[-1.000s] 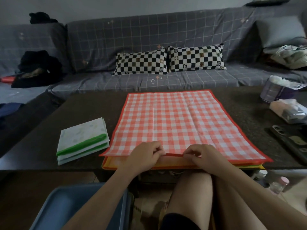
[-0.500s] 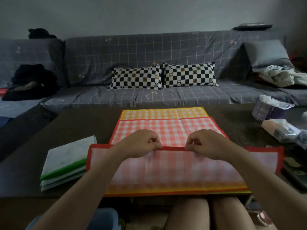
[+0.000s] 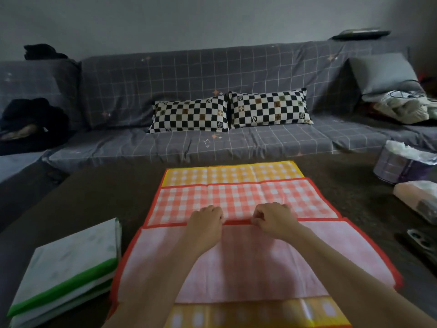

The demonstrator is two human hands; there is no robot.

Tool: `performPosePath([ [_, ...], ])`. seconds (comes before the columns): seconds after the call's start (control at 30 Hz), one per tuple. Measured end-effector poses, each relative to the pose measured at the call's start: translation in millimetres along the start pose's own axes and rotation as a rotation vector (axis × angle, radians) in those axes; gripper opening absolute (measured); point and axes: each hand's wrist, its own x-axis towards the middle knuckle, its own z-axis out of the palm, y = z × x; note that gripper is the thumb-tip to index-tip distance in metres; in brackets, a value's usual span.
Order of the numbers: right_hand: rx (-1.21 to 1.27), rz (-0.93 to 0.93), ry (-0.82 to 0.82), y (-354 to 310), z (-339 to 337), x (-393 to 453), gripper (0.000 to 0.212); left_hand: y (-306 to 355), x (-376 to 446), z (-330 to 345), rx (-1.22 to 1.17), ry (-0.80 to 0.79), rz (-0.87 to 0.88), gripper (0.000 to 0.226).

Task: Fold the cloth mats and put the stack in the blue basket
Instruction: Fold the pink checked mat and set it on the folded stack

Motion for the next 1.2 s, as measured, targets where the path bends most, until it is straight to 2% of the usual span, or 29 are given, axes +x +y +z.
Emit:
performPosePath([
  [0.13,-0.011,0.002,0.04,6,24,-1,0.023,-8,-4,29,0.088,0.061,0.032,0.017],
  [0.27,-0.037,-0.011,0.113,5,39,-7,0.026,-9,-9,37,0.011,0.138,-0.012,0.015],
  [0.37,-0.042,-0.006,0.147,3,43,-11,0.026,3,-18,36,0.003,0.211,0.006,0.028],
  [0.4,-0.037,0.0,0.154,2,44,-11,0.026,12,-24,34,-0.003,0.197,0.019,0.041],
  [0.47,-0.035,0.014,0.15,0,43,-13,0.026,30,-40,31,-0.002,0.002,-0.029,0.065],
  [0.5,-0.049,0.018,0.138,-1,43,-14,0.026,34,-46,32,0.039,-0.1,-0.073,0.065],
  [0.57,-0.083,0.008,0.13,-4,40,-19,0.028,37,-52,33,0.146,-0.197,-0.105,0.06],
  [0.63,-0.083,-0.021,0.129,-8,40,-29,0.039,36,-53,34,0.176,-0.212,-0.109,0.059],
  [0.7,-0.063,-0.075,0.11,-14,44,-45,0.06,35,-52,35,0.179,-0.198,-0.113,0.058],
  [0.77,-0.056,-0.124,0.048,-15,51,-62,0.074,37,-53,36,0.164,-0.184,-0.115,0.057],
  [0.87,-0.09,-0.091,-0.023,-1,55,-75,0.1,37,-52,36,0.141,-0.203,-0.132,0.056],
  [0.9,-0.097,-0.049,-0.023,7,54,-76,0.094,36,-52,35,0.148,-0.211,-0.131,0.056],
  [1.0,-0.142,0.083,-0.038,32,45,-79,0.059,38,-52,33,0.184,-0.23,-0.13,0.056],
  [1.2,-0.159,0.286,-0.029,81,28,-89,0.061,38,-53,31,0.244,-0.234,-0.131,0.057],
])
